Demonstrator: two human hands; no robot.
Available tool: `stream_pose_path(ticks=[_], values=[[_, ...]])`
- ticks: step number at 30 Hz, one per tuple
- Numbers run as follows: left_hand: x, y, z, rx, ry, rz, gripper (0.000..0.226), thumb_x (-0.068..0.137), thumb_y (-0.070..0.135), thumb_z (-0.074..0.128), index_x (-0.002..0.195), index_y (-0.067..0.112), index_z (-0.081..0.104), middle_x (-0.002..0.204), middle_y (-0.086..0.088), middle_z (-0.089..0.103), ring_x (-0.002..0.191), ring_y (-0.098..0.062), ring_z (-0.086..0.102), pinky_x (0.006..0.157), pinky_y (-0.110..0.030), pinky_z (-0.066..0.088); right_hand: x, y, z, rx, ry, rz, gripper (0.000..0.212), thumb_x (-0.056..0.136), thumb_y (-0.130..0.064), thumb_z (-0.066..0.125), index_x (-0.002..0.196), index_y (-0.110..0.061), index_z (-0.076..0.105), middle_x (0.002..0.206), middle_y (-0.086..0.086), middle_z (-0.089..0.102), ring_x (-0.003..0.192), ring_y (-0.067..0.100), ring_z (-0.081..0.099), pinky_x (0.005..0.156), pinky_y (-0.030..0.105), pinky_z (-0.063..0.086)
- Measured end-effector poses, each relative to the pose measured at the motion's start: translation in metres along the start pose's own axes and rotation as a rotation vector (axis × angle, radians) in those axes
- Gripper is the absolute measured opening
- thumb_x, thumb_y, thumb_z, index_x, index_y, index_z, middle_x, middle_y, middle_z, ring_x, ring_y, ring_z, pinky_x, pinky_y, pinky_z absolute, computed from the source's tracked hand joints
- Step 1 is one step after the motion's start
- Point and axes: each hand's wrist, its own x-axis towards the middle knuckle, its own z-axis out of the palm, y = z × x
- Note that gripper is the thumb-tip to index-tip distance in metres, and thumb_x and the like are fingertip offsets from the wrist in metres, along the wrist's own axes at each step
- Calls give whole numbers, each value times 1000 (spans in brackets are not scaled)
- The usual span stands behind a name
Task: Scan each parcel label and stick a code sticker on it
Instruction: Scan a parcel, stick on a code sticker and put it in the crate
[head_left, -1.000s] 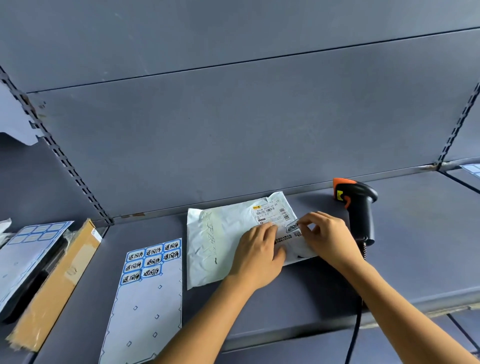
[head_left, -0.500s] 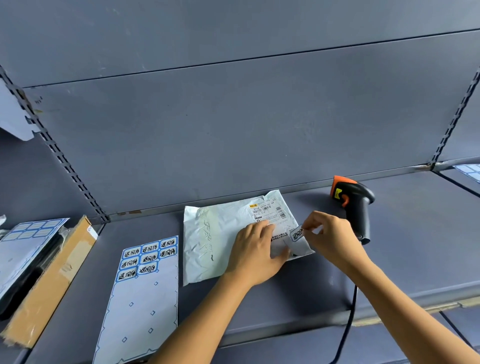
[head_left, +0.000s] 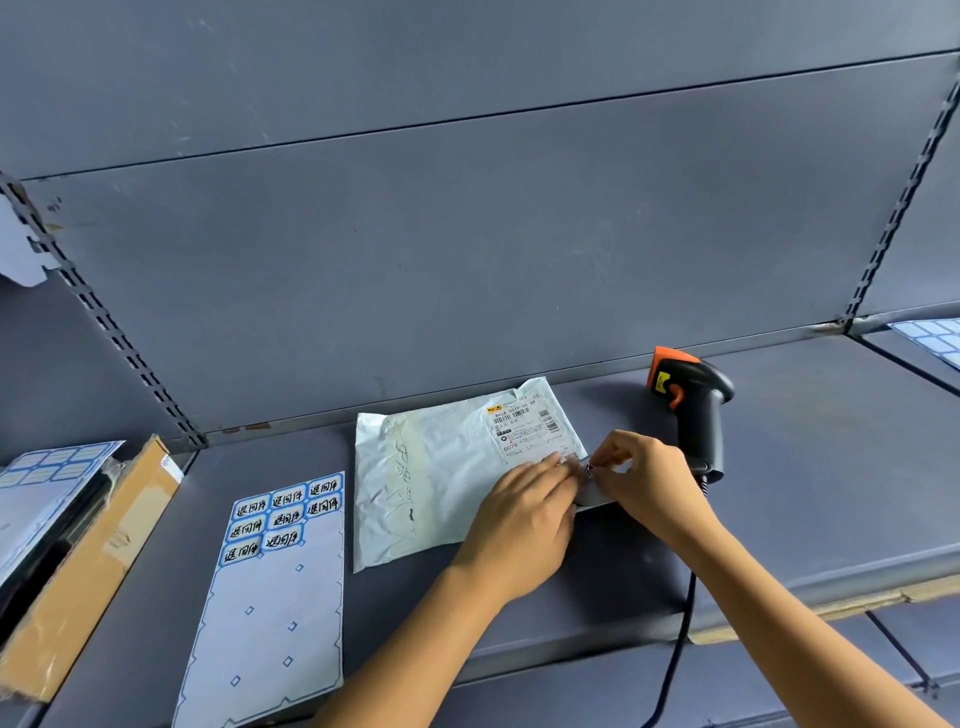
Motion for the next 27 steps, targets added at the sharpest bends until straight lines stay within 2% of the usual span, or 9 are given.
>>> stream_pose_path(ticks=[7,13,18,23,27], values=[[0,1,-1,-17,-48,12,40,90,27,40,116,14,67,121,1,66,115,-18,59,98,-28,44,-3,0,3,-27,42,0,9,80,-7,63,81,-13,70,74,-3,64,71,15,58,64,24,46],[1,2,0,1,-89,-7,40,91,30,40,119,17,65,124,3,63,117,-16,57,101,-24,31,-5,3,8,-3,95,5,6,78,-6,63,80,-11,67,76,2,67,70,19,59,65,30,48],[1,1,-1,-17,-122,-18,40,90,32,39,119,17,62,125,5,62,117,-14,53,100,-23,31,-9,4,9,118,193,47,11,79,-2,60,86,-9,63,78,-1,61,70,19,55,63,25,39],[2,2,-3,-22,-111,-16,43,89,31,40,121,12,62,124,0,63,116,-14,53,98,-23,30,-9,6,7,236,223,116,13,84,-4,55,92,-11,63,84,1,63,77,19,59,69,28,48],[1,-1,2,21,-147,-13,47,90,36,37,128,18,59,130,3,59,119,-15,53,100,-24,34,-8,6,9,286,238,140,12,85,-6,55,89,-15,62,82,-1,63,72,22,63,69,34,52]])
